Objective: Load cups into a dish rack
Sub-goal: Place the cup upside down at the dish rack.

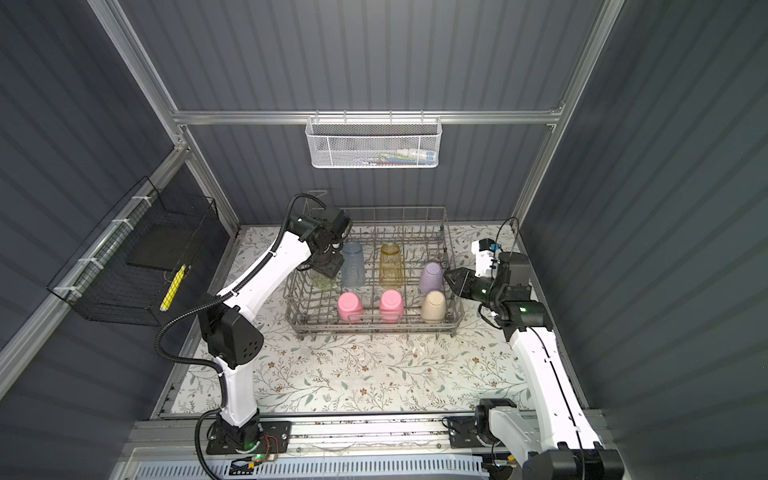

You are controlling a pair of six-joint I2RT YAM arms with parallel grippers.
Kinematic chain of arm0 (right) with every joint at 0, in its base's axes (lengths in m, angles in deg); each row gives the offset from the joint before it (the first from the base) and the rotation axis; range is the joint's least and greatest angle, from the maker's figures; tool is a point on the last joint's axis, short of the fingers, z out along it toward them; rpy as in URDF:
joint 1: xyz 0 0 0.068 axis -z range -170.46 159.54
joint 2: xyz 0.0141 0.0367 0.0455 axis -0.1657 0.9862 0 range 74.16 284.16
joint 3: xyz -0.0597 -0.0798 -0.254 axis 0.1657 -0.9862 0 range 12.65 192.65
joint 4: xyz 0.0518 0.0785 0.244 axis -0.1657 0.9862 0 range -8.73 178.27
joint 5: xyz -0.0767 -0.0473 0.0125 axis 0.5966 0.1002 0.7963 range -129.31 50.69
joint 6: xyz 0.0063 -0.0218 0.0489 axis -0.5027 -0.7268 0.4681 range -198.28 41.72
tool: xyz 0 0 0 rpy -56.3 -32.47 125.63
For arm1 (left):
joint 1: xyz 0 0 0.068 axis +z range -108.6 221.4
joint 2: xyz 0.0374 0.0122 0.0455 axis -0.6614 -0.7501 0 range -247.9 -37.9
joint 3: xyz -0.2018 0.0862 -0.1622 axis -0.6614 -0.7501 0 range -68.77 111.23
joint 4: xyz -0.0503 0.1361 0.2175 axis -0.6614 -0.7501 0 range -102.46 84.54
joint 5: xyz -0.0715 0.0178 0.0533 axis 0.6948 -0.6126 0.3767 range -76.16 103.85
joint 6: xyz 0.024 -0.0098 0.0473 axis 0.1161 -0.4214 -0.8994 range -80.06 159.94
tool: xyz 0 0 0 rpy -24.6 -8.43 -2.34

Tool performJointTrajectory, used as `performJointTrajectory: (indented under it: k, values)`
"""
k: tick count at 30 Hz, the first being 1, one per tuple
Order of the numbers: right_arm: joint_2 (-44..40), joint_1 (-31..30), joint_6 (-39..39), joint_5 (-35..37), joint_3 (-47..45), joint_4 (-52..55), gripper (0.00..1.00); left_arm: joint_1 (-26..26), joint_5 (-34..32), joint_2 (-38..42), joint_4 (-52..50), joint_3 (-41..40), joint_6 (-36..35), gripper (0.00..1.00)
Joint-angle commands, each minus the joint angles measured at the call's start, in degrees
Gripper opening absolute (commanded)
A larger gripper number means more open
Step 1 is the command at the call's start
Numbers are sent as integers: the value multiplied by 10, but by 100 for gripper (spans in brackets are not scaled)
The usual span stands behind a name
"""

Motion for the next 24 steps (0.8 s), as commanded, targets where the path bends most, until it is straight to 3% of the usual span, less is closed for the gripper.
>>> performJointTrajectory:
  k: [1,24]
  values:
    - [5,3,-8,-6,-6,-1,32,-5,-25,-10,-23,18,8,48]
    - [8,4,-6,-13,-3,0,32,-6,-7,-26,12,-27,12,48]
